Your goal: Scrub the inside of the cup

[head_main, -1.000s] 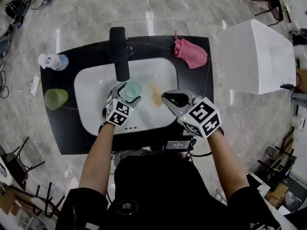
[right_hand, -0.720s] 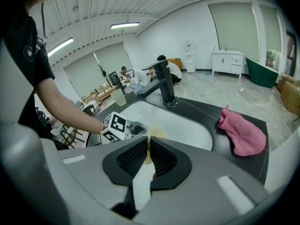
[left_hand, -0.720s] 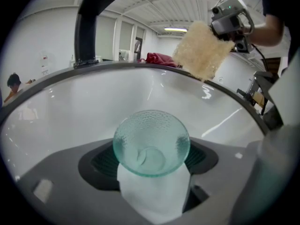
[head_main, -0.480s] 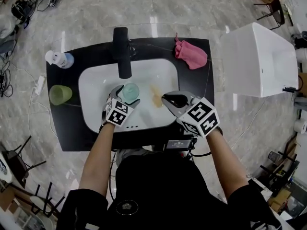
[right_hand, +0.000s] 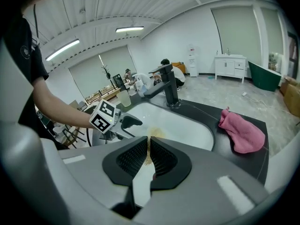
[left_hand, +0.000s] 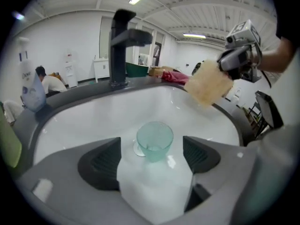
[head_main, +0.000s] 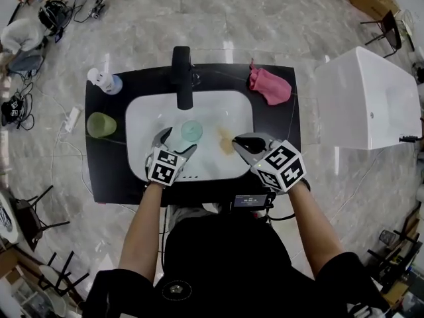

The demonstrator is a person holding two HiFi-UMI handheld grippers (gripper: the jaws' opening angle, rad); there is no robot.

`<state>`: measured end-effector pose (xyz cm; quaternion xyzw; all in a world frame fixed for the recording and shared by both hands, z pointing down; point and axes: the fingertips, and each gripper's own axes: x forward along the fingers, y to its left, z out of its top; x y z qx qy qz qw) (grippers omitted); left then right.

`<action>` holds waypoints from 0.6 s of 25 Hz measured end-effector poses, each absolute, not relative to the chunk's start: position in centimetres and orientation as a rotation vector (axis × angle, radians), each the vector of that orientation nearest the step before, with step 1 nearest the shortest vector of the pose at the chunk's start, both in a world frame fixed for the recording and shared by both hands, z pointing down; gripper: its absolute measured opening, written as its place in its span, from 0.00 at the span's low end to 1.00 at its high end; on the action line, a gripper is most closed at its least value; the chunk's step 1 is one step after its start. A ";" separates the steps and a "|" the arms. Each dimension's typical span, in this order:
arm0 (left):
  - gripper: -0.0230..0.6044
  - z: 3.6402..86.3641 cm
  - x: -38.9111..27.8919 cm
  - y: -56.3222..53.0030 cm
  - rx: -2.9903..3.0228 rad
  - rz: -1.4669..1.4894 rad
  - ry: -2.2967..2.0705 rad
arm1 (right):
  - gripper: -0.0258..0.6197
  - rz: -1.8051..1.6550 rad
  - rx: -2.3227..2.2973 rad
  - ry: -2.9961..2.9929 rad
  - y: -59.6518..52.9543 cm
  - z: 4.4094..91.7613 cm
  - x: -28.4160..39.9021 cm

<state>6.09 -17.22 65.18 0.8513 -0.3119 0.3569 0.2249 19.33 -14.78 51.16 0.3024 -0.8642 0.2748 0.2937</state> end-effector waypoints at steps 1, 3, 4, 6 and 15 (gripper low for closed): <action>0.70 64.5 5.6 -17.1 2.346 0.974 -0.901 | 0.09 0.725 0.801 -2.312 -14.8 51.1 19.4; 0.60 63.1 4.4 -16.7 2.336 0.946 -0.984 | 0.09 0.719 0.794 -2.331 -14.4 51.0 19.6; 0.50 62.3 3.8 -16.3 2.328 0.927 -1.027 | 0.09 0.722 0.792 -2.338 -14.1 51.0 19.8; 0.31 60.5 2.7 -15.4 2.300 0.856 -1.097 | 0.09 0.739 0.793 -2.348 -13.5 51.1 20.2; 0.04 57.3 0.0 -5.3 2.167 0.444 -0.985 | 0.09 0.801 0.888 -2.347 -11.2 52.3 21.4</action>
